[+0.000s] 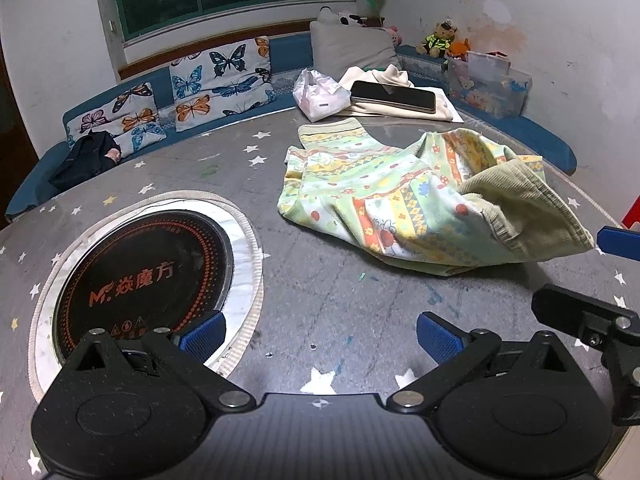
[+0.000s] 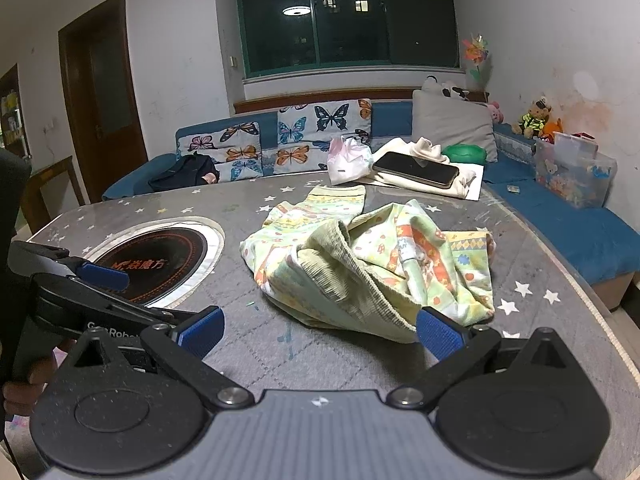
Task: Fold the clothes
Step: 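Reach both grippers toward the crumpled green patterned shirt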
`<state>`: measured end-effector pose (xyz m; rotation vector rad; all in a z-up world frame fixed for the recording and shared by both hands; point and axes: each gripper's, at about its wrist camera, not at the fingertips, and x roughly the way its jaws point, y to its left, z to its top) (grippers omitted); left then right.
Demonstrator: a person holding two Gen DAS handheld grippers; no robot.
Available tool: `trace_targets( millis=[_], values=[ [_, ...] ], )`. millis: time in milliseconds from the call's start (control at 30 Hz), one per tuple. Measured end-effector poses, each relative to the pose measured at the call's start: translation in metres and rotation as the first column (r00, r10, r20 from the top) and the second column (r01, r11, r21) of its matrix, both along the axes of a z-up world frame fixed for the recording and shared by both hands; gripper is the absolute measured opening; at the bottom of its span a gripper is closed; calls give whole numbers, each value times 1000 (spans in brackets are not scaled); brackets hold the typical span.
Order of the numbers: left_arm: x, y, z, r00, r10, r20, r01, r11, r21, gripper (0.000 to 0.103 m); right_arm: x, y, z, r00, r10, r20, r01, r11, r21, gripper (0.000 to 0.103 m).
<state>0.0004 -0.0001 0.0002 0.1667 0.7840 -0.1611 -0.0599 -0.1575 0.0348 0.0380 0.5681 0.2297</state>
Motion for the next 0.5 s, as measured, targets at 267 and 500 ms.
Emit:
trace_targets(
  millis=[267,500],
  values=[
    [8,-1,-1,1000,9,-9,-9,1000,4,103,7,-1,-1,1000,0,3,0,1000,-1,103],
    [15,-2,2,1000,13,-15,-13,1000,15,103,17,-1,1,1000,1,10,-1,1000,-1,103]
  ],
)
